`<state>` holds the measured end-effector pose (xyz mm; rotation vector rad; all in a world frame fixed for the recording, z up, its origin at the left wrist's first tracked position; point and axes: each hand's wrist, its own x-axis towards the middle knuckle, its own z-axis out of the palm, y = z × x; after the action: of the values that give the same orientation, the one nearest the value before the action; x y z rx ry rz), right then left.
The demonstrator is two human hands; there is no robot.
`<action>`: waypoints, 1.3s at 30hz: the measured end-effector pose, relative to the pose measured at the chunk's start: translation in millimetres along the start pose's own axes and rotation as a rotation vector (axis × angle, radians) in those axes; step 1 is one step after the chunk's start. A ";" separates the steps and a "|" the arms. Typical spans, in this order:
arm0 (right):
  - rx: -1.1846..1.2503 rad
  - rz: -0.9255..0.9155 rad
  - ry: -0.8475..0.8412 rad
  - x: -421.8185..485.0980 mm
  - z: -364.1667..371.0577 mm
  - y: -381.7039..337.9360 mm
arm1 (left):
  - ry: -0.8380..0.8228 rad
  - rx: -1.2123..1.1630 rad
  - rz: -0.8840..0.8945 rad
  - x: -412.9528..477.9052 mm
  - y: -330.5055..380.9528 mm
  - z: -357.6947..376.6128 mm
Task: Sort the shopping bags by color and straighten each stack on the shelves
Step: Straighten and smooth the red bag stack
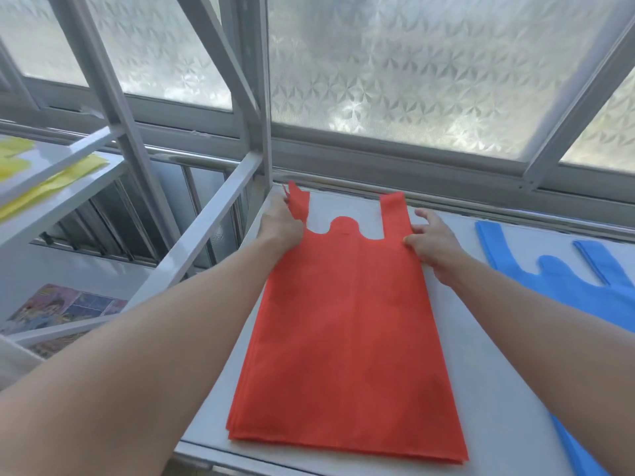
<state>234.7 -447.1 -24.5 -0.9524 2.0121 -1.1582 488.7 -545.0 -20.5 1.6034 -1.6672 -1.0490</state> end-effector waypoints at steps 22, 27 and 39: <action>-0.876 0.115 -0.079 -115.5 -5.4 0.4 | 0.105 0.171 -0.065 -77.8 -25.3 -12.6; -0.915 0.181 -0.143 -163.5 -12.5 19.2 | -0.021 0.442 -0.175 -158.4 -39.1 -28.1; -0.763 0.199 -0.179 -219.6 -30.8 34.0 | -0.013 0.621 -0.185 -227.1 -38.2 -47.9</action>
<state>320.9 -240.7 -7.4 -1.1147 2.3594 -0.1597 571.3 -325.3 -4.8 2.1718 -2.0068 -0.6473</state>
